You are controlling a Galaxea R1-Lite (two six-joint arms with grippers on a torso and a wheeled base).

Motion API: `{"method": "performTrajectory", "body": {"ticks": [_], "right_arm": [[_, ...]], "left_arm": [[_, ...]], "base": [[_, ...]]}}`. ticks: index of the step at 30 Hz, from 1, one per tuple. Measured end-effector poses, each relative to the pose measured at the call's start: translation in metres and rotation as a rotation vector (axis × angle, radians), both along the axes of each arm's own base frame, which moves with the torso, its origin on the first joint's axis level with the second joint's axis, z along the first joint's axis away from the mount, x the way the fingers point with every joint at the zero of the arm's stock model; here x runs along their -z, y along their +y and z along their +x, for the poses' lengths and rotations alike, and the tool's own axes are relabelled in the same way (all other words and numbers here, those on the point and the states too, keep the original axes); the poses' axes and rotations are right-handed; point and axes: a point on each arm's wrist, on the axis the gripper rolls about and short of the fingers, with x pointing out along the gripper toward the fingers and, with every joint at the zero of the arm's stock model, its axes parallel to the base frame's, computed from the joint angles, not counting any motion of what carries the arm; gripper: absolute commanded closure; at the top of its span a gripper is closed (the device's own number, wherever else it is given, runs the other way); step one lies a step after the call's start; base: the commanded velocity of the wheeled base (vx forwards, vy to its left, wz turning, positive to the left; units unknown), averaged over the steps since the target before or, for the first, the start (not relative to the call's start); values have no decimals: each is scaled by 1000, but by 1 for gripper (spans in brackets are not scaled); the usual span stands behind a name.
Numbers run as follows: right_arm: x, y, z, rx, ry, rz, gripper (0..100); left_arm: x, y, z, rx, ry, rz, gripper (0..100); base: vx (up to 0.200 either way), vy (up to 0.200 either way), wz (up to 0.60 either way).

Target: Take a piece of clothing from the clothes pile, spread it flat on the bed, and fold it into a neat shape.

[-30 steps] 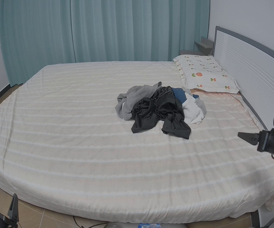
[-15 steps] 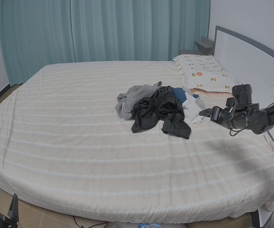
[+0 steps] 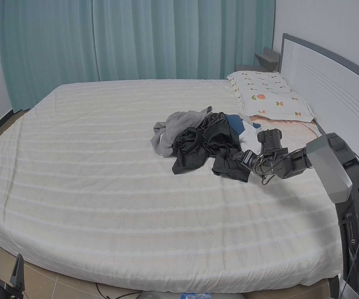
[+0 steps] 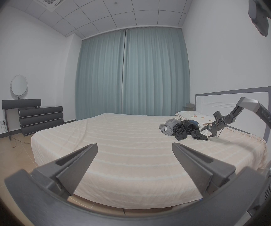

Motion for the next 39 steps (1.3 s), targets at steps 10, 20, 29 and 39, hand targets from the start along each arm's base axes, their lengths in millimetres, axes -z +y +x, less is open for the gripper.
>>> {"method": "performTrajectory", "body": {"ticks": [10, 20, 29, 39], "right_arm": [[32, 15, 20, 13, 21, 9, 100], [29, 23, 19, 47, 32, 86, 100], [8, 15, -6, 21, 88, 161, 100], [-38, 2, -74, -49, 78, 304, 100]], "left_arm": [[0, 0, 0, 0, 0, 0, 0], [0, 0, 0, 0, 0, 0, 0], [0, 0, 0, 0, 0, 0, 0], [0, 0, 0, 0, 0, 0, 0]], "base": [[0, 0, 0], [0, 0, 0], [0, 0, 0], [0, 0, 0]]}}
